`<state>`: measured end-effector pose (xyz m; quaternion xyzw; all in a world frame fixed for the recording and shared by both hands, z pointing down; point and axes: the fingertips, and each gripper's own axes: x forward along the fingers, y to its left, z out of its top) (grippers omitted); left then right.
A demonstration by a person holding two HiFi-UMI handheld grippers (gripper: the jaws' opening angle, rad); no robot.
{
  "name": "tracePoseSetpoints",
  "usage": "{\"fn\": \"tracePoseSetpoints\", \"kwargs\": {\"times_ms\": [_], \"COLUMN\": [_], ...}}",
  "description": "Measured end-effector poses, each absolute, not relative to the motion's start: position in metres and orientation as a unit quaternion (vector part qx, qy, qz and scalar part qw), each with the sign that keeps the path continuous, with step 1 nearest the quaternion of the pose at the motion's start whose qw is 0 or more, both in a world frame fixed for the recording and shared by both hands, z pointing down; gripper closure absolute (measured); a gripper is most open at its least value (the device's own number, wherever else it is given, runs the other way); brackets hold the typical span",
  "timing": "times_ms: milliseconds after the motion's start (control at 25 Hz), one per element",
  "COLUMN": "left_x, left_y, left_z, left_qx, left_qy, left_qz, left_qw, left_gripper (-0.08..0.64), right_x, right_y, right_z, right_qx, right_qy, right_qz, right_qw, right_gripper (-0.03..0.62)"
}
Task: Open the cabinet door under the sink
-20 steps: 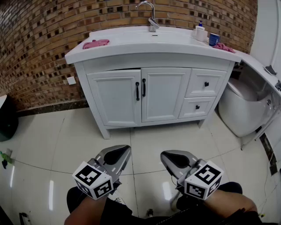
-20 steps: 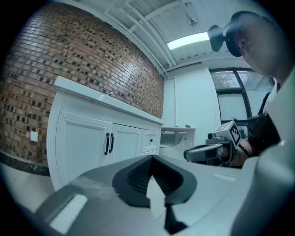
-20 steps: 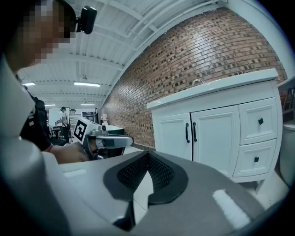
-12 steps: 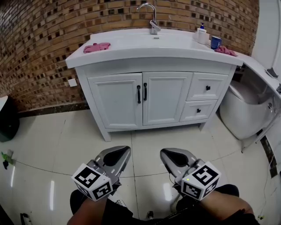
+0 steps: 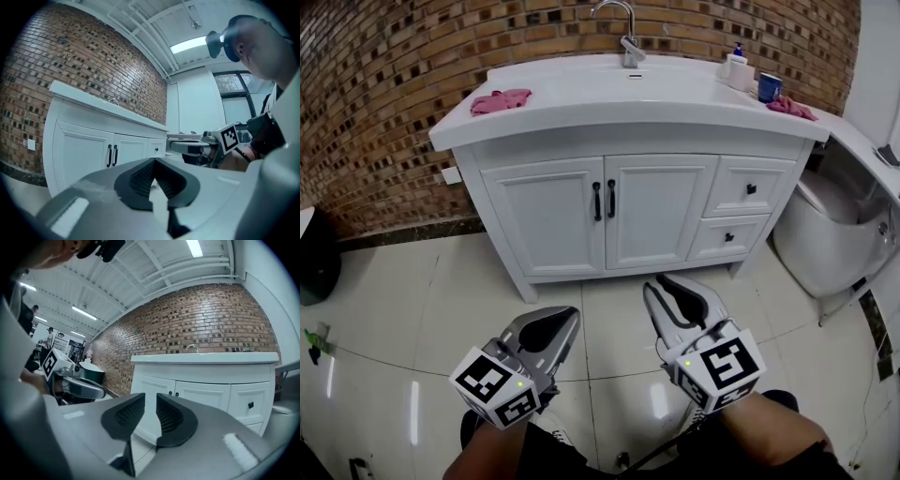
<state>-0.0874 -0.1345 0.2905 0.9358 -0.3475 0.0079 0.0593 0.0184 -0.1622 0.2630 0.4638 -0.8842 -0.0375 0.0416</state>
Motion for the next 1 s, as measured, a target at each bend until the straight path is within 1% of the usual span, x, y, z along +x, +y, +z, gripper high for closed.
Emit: {"fn": "tracePoseSetpoints", "kwargs": {"times_ms": [40, 80, 240, 400, 520, 720, 1000], "left_x": [-0.087, -0.087, -0.086, -0.086, -0.083, -0.087, -0.093], "left_y": [-0.137, -0.14, -0.153, -0.165, -0.171, -0.182, -0.203], "left_z": [0.29, 0.289, 0.285, 0.287, 0.301, 0.317, 0.332], "left_qx": [0.936, 0.937, 0.937, 0.935, 0.935, 0.933, 0.931], "left_qy": [-0.346, -0.345, -0.345, -0.351, -0.352, -0.353, -0.355], "left_qz": [0.01, 0.011, 0.013, 0.007, 0.011, 0.029, 0.01], "left_qw": [0.058, 0.056, 0.047, 0.043, 0.052, 0.06, 0.08], "left_gripper": [0.554, 0.554, 0.554, 0.554, 0.554, 0.554, 0.554], "right_x": [0.019, 0.02, 0.031, 0.036, 0.039, 0.047, 0.033], "right_y": [-0.17, -0.179, -0.221, -0.262, -0.288, -0.334, -0.379], "right_z": [0.26, 0.259, 0.26, 0.264, 0.276, 0.299, 0.312], "right_qx": [0.467, 0.468, 0.465, 0.471, 0.482, 0.496, 0.489], "right_qy": [-0.882, -0.882, -0.885, -0.882, -0.876, -0.868, -0.871], "right_qz": [-0.04, -0.037, 0.007, 0.006, 0.006, 0.039, 0.047], "right_qw": [0.042, 0.04, 0.021, 0.022, 0.025, 0.018, 0.013], "right_gripper": [0.5, 0.497, 0.497, 0.497, 0.497, 0.497, 0.496]}}
